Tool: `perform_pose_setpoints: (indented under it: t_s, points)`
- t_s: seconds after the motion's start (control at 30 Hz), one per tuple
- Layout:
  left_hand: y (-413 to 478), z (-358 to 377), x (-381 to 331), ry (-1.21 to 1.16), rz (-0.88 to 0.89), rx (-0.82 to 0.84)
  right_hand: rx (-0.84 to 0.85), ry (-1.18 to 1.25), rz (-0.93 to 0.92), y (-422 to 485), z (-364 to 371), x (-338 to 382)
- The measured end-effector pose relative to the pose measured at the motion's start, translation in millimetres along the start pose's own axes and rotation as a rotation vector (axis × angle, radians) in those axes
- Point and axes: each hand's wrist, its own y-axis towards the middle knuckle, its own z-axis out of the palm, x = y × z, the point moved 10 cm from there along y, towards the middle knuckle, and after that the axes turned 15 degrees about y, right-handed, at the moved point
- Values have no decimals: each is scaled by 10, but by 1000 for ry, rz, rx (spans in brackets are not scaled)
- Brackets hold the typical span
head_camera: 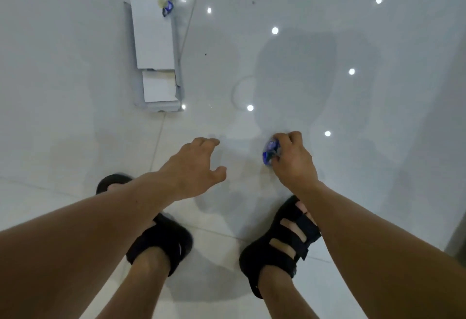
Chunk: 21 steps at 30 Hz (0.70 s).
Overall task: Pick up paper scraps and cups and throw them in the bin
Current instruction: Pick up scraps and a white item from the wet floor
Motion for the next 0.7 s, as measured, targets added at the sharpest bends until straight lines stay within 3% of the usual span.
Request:
perform_pose_setpoints:
  t_s: [0.1, 0.27, 0.43, 0.6, 0.7]
  points:
    - [-95, -144, 63, -98, -37, -5, 42, 115, -16, -120, 73, 364]
    - [-296, -767, 106, -396, -64, -41, 127, 277, -316, -376, 50, 1731]
    - [-633, -1590, 523, -547, -107, -212, 119, 347, -460, -445, -207, 2799]
    - [-1059, -1916, 1164, -531, -211, -277, 196, 140, -445, -413, -205, 3321]
    - [-1256, -1925, 1621, -507, -288, -277, 235, -191, -456, -215, -127, 3456]
